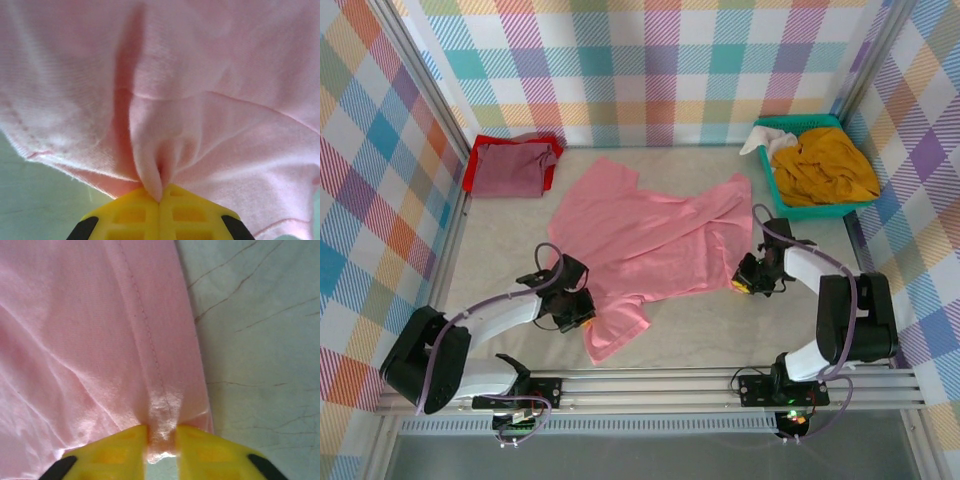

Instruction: Fold and stack the t-shirts

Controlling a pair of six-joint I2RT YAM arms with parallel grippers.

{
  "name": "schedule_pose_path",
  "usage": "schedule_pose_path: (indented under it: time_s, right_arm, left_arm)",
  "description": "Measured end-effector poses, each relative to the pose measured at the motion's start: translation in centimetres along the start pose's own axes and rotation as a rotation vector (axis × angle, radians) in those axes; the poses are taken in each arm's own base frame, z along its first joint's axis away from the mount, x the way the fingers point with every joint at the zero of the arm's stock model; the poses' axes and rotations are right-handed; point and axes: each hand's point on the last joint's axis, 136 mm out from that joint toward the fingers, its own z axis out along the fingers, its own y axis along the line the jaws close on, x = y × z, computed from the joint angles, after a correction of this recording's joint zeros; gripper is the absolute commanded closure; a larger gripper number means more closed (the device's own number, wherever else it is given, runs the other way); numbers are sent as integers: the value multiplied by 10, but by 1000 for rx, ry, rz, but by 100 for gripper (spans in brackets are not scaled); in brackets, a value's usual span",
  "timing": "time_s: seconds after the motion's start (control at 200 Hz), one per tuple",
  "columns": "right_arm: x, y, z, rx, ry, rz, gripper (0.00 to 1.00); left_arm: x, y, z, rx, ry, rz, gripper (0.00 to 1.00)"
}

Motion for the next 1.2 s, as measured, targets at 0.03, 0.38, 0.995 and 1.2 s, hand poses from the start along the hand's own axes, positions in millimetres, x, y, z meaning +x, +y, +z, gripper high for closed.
schedule_pose_path:
  time_s: [0.03,0.38,0.995,1.2]
  right_arm:
    - [-2,-1,-2,-3,-10,4,100]
    - [-24,-25,-26,-12,-87,93,100]
    - [-58,91,-128,4,-357,-284,100]
    - [-139,153,-73,63,-344,-321,100]
  left_arm:
    - [-2,6,-2,-10,-10,-13,99]
    - [-24,64,-29,-46,-116,-187,89]
    - [-128,-60,-135,88,-345,113,95]
    - [-260,-151,-62,43,-349,286,100]
